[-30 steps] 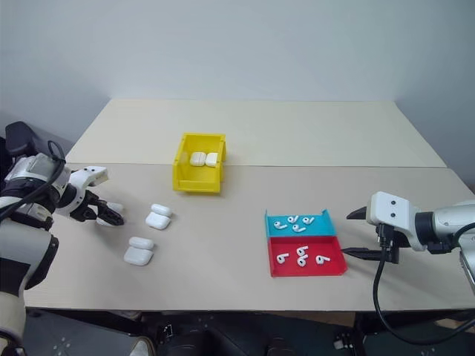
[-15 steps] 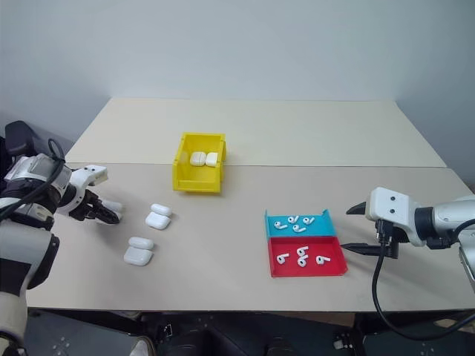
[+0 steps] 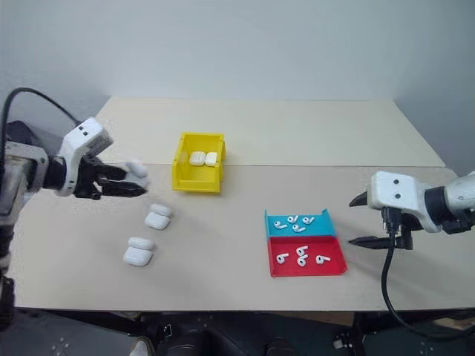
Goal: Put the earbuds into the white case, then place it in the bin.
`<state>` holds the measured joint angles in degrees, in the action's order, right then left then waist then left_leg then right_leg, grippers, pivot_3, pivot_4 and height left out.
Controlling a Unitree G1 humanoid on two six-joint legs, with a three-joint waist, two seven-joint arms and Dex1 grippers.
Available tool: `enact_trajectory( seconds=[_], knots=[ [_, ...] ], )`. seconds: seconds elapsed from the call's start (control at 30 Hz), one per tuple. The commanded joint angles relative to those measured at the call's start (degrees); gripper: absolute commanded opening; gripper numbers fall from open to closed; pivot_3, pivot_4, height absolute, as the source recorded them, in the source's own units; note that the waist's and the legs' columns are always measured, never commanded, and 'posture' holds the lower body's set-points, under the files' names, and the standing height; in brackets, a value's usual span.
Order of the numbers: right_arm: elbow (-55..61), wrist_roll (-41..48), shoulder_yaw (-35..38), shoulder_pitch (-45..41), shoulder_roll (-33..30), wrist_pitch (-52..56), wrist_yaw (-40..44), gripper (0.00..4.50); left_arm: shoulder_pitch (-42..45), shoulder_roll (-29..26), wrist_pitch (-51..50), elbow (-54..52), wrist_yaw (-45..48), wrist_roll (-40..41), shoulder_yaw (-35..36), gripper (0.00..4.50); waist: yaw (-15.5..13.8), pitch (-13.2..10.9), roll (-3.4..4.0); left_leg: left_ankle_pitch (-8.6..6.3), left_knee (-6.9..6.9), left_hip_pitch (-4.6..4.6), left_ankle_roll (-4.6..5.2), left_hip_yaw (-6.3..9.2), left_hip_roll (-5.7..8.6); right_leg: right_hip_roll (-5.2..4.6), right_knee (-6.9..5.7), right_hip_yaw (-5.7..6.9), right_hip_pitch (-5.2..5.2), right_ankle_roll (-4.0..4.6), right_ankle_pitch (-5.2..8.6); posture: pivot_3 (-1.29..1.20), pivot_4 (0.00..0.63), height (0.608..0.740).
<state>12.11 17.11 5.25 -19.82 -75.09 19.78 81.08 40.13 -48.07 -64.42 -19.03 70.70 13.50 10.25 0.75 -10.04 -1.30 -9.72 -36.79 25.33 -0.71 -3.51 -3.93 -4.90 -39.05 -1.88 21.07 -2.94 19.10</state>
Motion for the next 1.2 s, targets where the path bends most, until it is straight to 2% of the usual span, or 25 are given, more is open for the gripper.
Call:
enact_trajectory(
  seconds=[0.03,0.1,0.2,0.33,0.47,0.57,0.67,0.8,0.9,1.2],
  knots=[
    [5.1,-0.1,-2.4,-2.1,-2.5,4.2,1.2,4.50,-9.3,10.5,19.1,-9.4,-4.3,5.8,9.3,2.73,0.0,0.0,0.07,0.00,-0.03,-0.03,0.01,-0.01,0.00,-0.01,-0.04,-0.02,-0.01,0.00,0.00,0.00,0.150,0.740],
    [8.2,-0.6,-5.8,-3.8,-2.7,8.9,0.9,4.50,-16.0,16.7,29.5,-12.1,-5.7,6.9,8.1,2.73,0.2,0.1,0.07,-0.02,-0.04,-0.07,0.03,-0.07,0.01,-0.02,-0.03,-0.12,-0.02,0.00,-0.01,0.00,0.150,0.740],
    [12.3,-2.1,-10.8,-5.7,-1.6,15.9,-1.2,4.50,-23.6,23.6,38.6,-13.6,-9.2,7.5,5.3,2.73,0.1,0.1,0.07,-0.03,-0.06,-0.11,0.05,-0.09,-0.01,0.01,-0.06,-0.18,-0.02,0.00,-0.04,0.00,0.150,0.740],
    [15.7,-3.7,-15.1,-7.2,-0.4,20.9,-3.1,4.50,-30.5,27.3,51.3,-11.1,-9.0,7.5,2.1,2.73,-0.1,0.1,0.07,-0.05,-0.06,-0.11,0.09,-0.09,0.01,0.00,-0.04,-0.19,-0.02,-0.02,-0.06,0.00,0.150,0.740],
    [15.0,-7.1,-19.4,-10.1,0.9,22.8,-4.4,4.50,-33.2,27.0,59.1,-7.7,-6.4,9.3,-0.4,2.73,-0.1,0.1,0.10,-0.07,-0.05,-0.11,0.11,-0.11,0.02,0.00,-0.03,-0.18,-0.03,-0.03,-0.06,0.00,0.150,0.740],
    [14.2,-10.1,-22.2,-10.4,1.3,21.4,-4.4,3.92,-35.0,26.6,61.2,-7.3,-6.2,10.6,-2.3,2.73,-0.1,0.1,0.10,-0.08,-0.04,-0.11,0.13,-0.10,0.01,0.00,-0.01,-0.17,-0.02,-0.02,-0.06,0.00,0.150,0.740],
    [13.5,-12.0,-23.9,-11.0,2.6,21.2,-4.9,2.89,-36.5,25.5,61.4,-8.3,-6.5,11.4,-4.2,2.73,0.0,0.1,0.10,-0.10,-0.03,-0.11,0.15,-0.10,0.01,0.00,0.01,-0.18,-0.02,-0.03,-0.06,0.00,0.150,0.740],
    [12.0,-15.0,-26.5,-12.5,5.2,21.6,-5.6,2.89,-36.9,25.6,63.7,-8.9,-7.3,12.7,-5.9,2.73,0.0,0.1,0.12,-0.10,-0.04,-0.11,0.15,-0.10,0.01,0.00,0.01,-0.18,-0.02,-0.04,-0.07,0.00,0.150,0.740],
    [10.6,-16.5,-27.4,-12.5,6.7,20.1,-5.9,2.35,-37.3,24.8,63.2,-9.9,-9.0,13.0,-6.6,2.73,0.0,0.1,0.12,-0.10,-0.03,-0.11,0.15,-0.09,0.01,0.01,0.01,-0.17,-0.02,-0.04,-0.07,0.00,0.150,0.740],
    [7.6,-19.1,-27.9,-12.0,8.8,16.9,-5.2,2.35,-38.7,22.3,63.3,-11.3,-11.7,13.8,-7.2,2.73,0.0,0.1,0.11,-0.10,-0.03,-0.11,0.16,-0.11,0.02,0.01,0.03,-0.17,-0.03,-0.04,-0.07,0.00,0.150,0.740]
  ],
)
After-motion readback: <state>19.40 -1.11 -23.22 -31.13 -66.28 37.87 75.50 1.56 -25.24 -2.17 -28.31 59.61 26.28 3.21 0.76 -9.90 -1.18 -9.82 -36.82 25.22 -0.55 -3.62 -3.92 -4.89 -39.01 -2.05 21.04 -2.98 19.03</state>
